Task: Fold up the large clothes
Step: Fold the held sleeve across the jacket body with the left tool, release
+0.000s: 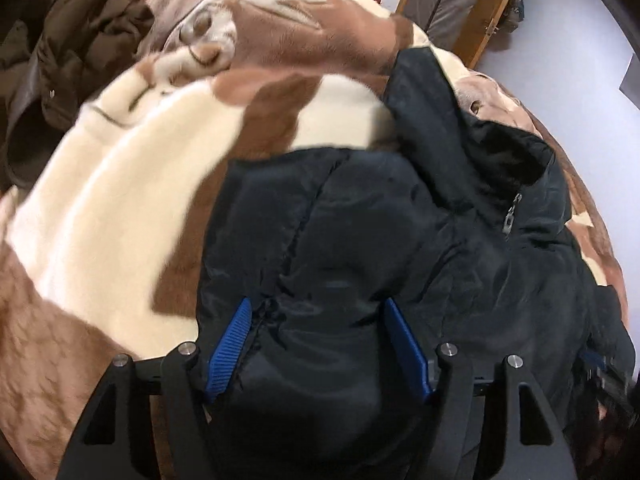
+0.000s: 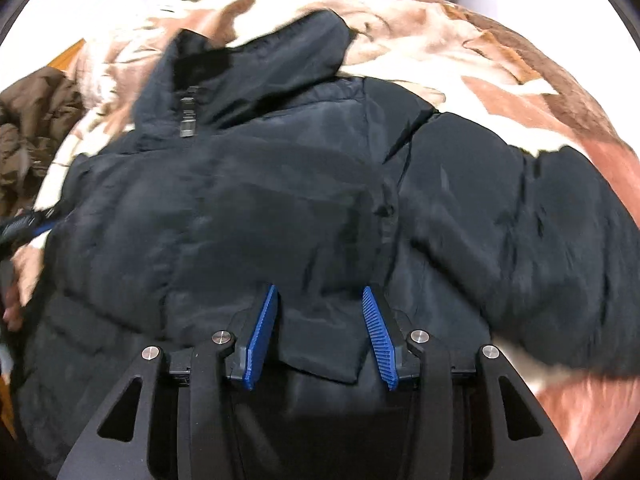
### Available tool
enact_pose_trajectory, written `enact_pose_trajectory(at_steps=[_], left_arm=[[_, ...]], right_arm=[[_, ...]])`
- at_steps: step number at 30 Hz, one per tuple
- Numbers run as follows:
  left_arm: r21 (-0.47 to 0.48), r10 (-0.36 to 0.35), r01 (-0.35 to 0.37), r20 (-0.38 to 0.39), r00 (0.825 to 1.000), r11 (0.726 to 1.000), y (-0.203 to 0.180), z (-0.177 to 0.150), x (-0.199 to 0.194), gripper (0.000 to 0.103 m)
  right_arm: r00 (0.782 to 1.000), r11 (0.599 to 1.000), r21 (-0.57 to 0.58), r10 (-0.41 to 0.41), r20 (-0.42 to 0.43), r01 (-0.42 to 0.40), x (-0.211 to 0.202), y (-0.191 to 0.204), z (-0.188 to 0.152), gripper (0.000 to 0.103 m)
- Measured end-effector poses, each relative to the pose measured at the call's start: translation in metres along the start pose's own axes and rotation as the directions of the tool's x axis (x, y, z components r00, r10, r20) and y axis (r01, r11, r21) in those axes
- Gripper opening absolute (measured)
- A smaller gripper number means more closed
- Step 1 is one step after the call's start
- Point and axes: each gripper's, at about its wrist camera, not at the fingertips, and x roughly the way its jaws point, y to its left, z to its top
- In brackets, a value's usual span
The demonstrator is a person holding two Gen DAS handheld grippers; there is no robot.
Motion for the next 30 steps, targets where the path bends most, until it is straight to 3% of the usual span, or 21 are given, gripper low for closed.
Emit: enact_pose_trajectory(at_steps=[4,7,11,15,16,21,25,30], left_arm=[[0.019,-0.002,0.002,-0.004,1.0,1.0,-0.004,-0.002,-0.004,0.071],[0.028,-0.051,0.05,0.048,0.998,0.998,-0.002,0.011,-0.027,0.071],[0.054,0.01,-0.017,0.124,0.992,0.998,0.004,0.041,-0.029,0.071],[0.021,0.052,-0.053,0.031,0.998,0.998,0.019,0.047,0.022,0.072],[0.023,0.062,-0.062,0.014,0.998,0.998,0.021,0.042,0.033,0.077],[-0.12,-0.058,0.056,-0.012,0.998,0.991,0.044,0.029,0.052,0.081],[-0.083,-0.015,0.016,0.006,1.0,0.996,0.031,0.035,0.028,0.072],[0.015,-0.033,0.031,0.135,0.99,0.999,0.01,0.016,-0.039,0.071]], right_arm=[[1.0,1.0,0.011,-0.004,-0.006,0.004,-0.002,-0.006,0.011,0.046],[0.998,0.999,0.026,0.02,0.061,-0.021,-0.028,-0.009,0.01,0.046],[0.995,0.999,0.027,0.014,0.097,-0.017,-0.029,-0.008,0.027,0.046],[1.0,0.998,0.056,0.01,0.014,-0.01,0.019,-0.016,0.042,0.046],[1.0,0.998,0.055,0.015,-0.001,-0.015,0.028,-0.019,0.042,0.047],[1.0,1.0,0.023,-0.012,-0.005,0.012,0.042,-0.015,0.038,0.047],[1.0,0.999,0.048,-0.015,-0.009,0.015,0.02,-0.017,0.042,0.047],[0.998,0.998,0.053,0.018,0.068,-0.021,-0.028,-0.013,0.011,0.047]])
